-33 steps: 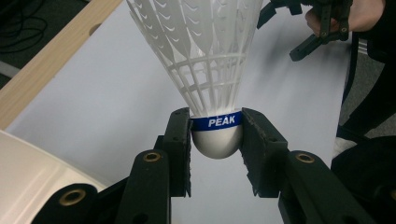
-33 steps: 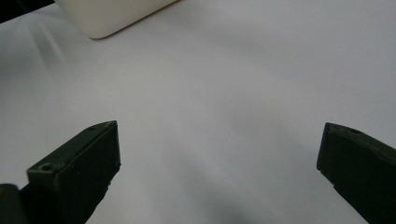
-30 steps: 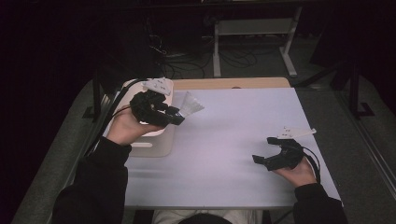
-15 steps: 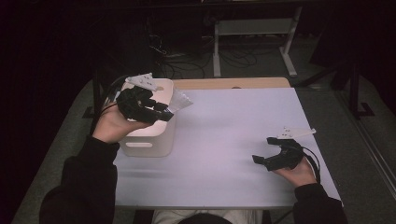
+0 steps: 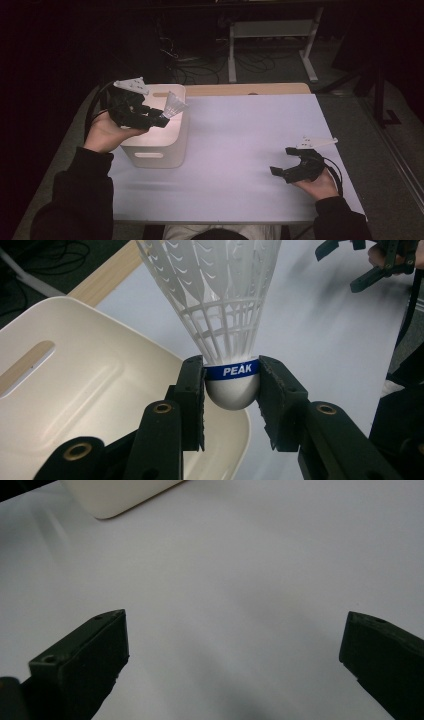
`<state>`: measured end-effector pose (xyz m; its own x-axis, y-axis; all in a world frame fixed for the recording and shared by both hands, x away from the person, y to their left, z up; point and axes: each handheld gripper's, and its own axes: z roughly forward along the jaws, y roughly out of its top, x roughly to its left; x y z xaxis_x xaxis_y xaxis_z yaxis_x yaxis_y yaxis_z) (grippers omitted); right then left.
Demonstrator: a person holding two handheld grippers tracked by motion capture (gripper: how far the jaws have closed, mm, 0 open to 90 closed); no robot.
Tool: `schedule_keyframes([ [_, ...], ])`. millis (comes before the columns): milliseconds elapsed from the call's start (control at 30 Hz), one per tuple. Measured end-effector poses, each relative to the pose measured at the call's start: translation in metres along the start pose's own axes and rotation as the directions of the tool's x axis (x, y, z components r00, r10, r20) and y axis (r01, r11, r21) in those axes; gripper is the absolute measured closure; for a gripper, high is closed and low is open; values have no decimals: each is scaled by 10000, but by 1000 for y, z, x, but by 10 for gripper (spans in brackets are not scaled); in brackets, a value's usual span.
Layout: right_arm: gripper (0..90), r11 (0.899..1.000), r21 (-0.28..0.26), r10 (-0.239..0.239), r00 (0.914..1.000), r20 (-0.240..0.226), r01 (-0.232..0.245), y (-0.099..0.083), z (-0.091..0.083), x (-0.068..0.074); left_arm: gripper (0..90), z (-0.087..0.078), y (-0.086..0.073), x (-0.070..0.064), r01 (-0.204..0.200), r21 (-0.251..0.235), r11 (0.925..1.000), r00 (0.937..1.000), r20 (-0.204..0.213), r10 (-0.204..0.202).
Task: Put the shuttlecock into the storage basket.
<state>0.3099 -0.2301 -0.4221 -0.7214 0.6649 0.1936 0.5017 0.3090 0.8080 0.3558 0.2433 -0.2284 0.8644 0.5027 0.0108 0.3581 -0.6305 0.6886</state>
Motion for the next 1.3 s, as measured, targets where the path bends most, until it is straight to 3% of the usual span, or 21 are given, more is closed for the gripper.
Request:
schedule_keyframes([
  [1300, 0, 10000, 74, 20, 10000, -39, -19, -1, 1, 0, 649, 11, -42, 22, 706, 296, 9971, 9975, -82, -703],
])
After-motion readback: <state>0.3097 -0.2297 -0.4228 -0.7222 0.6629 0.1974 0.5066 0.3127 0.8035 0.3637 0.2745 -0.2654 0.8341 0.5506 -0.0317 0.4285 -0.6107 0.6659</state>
